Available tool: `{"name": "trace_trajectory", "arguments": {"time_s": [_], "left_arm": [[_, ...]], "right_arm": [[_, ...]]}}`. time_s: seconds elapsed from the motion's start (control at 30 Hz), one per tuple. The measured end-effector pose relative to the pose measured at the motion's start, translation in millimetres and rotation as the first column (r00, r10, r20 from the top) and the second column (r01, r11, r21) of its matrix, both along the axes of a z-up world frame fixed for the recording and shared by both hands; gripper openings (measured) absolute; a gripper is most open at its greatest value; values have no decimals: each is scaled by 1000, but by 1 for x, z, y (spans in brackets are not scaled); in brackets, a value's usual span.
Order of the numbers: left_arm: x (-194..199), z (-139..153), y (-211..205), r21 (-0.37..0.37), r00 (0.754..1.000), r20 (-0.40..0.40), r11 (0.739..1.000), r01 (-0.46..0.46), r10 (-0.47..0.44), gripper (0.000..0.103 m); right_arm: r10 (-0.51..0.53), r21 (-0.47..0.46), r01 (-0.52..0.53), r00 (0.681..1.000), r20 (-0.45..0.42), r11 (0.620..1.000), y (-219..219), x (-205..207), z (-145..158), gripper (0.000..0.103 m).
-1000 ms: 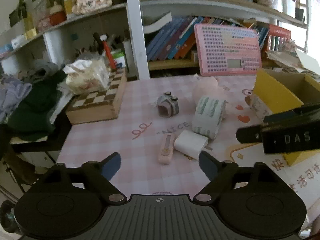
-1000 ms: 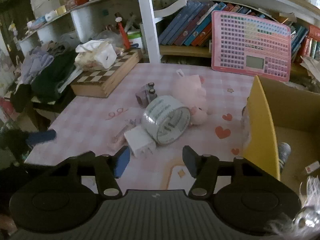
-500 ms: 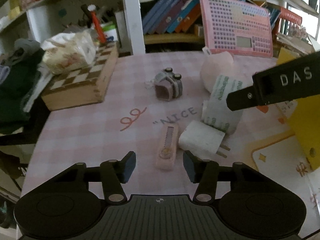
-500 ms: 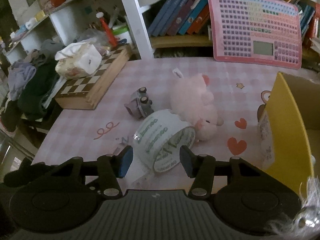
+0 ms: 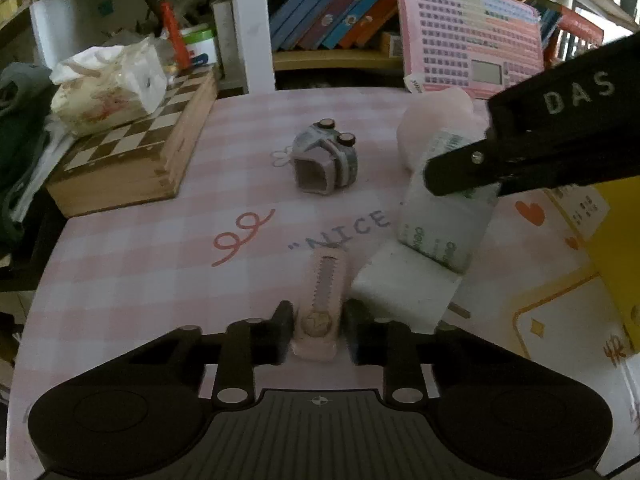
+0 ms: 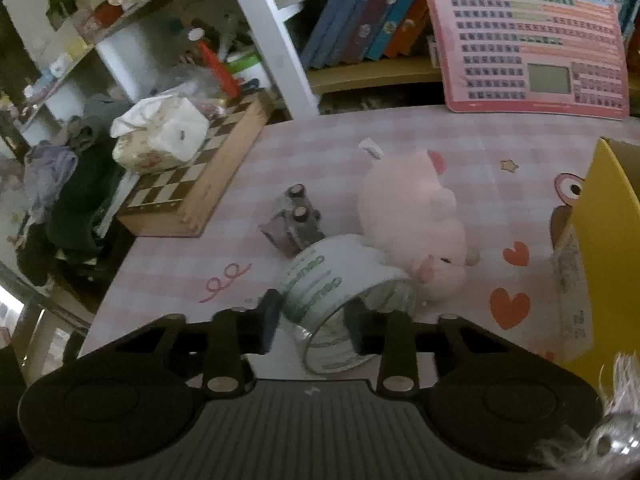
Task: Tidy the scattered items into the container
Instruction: 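Grasp the clear tape roll with the right gripper while the left grasps the pink stick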
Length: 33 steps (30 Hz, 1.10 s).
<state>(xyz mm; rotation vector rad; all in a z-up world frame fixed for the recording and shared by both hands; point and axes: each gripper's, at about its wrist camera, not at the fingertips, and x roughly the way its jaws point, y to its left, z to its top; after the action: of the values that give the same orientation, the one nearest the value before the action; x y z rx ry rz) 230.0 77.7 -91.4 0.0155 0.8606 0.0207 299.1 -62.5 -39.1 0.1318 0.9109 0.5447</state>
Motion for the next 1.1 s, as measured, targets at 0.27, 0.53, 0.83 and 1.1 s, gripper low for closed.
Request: {"name": "trace_trajectory", "arguments": {"time_s": [0.27,0.53,0.83,1.1], "left_arm": [[-13,20,7,-58,998,53,998,-34,37,23],[-40,46,10,-77,992,117,996,-44,53,23],[-79,70,10,-84,985,164,996,-39,52,23],[-122,91,4,-78,979,201,997,0,16,23]], "right_arm": [[56,-6,-55,996,68,998,3,-12,10,5],[55,-6,-55,993,106,998,-9,-31,28,4],[87,-6,-87,992,87,996,-24,-80,39,4],[111,2,-111,991,69,994,-34,-128,48,4]]}}
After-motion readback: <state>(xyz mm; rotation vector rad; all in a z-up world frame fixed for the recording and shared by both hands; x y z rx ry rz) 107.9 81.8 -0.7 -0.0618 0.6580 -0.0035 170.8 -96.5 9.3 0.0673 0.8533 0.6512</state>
